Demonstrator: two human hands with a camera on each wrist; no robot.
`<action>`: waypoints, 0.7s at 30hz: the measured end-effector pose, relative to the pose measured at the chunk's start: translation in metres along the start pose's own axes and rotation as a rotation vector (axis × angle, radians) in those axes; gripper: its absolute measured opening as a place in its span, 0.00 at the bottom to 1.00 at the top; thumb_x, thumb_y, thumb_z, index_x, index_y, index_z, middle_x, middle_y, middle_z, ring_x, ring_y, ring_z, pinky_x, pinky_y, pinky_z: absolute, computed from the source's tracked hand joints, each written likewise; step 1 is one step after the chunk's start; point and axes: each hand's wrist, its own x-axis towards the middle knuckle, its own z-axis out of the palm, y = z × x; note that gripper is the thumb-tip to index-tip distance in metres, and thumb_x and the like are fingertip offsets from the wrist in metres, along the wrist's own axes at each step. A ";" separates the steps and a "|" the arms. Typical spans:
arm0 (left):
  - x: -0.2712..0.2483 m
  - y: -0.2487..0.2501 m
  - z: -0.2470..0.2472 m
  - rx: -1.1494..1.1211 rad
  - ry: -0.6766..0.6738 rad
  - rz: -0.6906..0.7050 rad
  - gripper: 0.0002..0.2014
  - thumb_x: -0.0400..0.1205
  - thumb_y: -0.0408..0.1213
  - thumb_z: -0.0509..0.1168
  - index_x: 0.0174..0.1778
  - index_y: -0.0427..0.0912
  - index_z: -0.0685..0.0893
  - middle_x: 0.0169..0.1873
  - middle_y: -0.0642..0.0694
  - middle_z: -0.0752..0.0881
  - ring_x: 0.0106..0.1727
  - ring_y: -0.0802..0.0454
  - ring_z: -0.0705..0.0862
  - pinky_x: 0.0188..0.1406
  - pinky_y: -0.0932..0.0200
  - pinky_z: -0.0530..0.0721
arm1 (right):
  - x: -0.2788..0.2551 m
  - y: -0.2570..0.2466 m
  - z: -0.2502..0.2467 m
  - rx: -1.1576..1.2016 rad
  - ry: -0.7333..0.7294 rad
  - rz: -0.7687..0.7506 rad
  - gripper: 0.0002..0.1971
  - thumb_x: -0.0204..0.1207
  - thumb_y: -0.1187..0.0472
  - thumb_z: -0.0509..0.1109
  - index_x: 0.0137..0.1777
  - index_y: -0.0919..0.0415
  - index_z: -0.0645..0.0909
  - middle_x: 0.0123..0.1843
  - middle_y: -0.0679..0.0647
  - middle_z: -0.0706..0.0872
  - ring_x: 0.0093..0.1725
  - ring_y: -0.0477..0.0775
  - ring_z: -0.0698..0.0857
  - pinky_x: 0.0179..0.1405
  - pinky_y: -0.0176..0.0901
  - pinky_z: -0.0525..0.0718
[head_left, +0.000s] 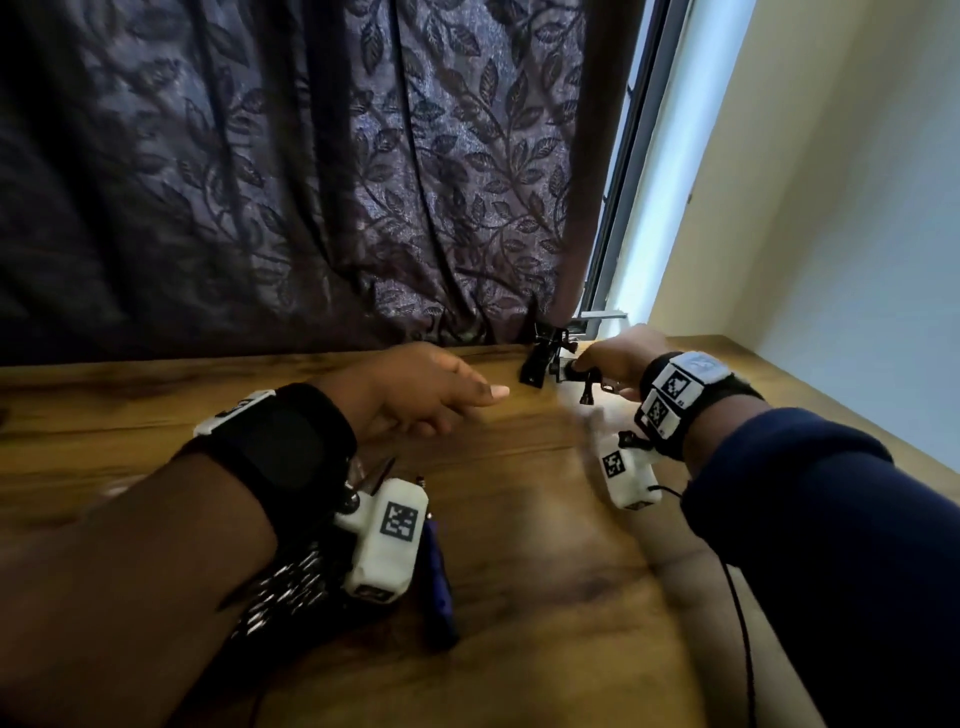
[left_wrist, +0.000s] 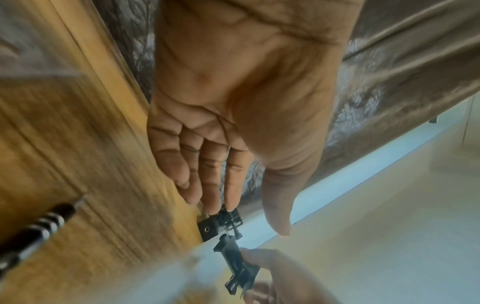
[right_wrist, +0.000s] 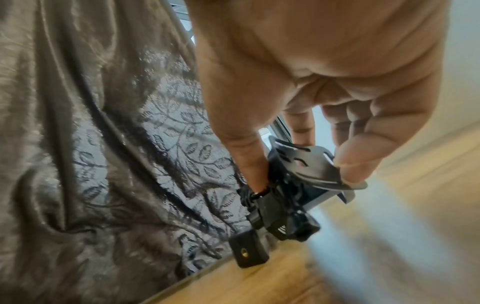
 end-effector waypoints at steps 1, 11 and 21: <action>-0.014 0.001 -0.005 -0.034 0.021 0.011 0.24 0.75 0.50 0.80 0.61 0.38 0.89 0.46 0.43 0.89 0.31 0.56 0.79 0.31 0.61 0.75 | -0.012 -0.003 -0.002 0.067 -0.013 0.001 0.19 0.59 0.50 0.87 0.44 0.60 0.88 0.43 0.56 0.93 0.44 0.56 0.93 0.51 0.55 0.93; -0.141 -0.029 -0.040 -0.355 0.233 0.143 0.17 0.74 0.49 0.75 0.56 0.48 0.90 0.42 0.52 0.92 0.33 0.58 0.85 0.32 0.66 0.84 | -0.165 -0.062 0.032 0.687 -0.534 -0.205 0.20 0.72 0.46 0.82 0.54 0.61 0.89 0.41 0.58 0.90 0.28 0.51 0.82 0.23 0.38 0.71; -0.142 -0.052 -0.047 -0.273 0.500 0.292 0.24 0.67 0.43 0.86 0.56 0.48 0.85 0.53 0.42 0.91 0.51 0.47 0.90 0.55 0.39 0.89 | -0.217 -0.076 0.081 0.816 -0.781 -0.109 0.31 0.74 0.27 0.68 0.51 0.56 0.89 0.36 0.61 0.89 0.26 0.52 0.84 0.19 0.34 0.73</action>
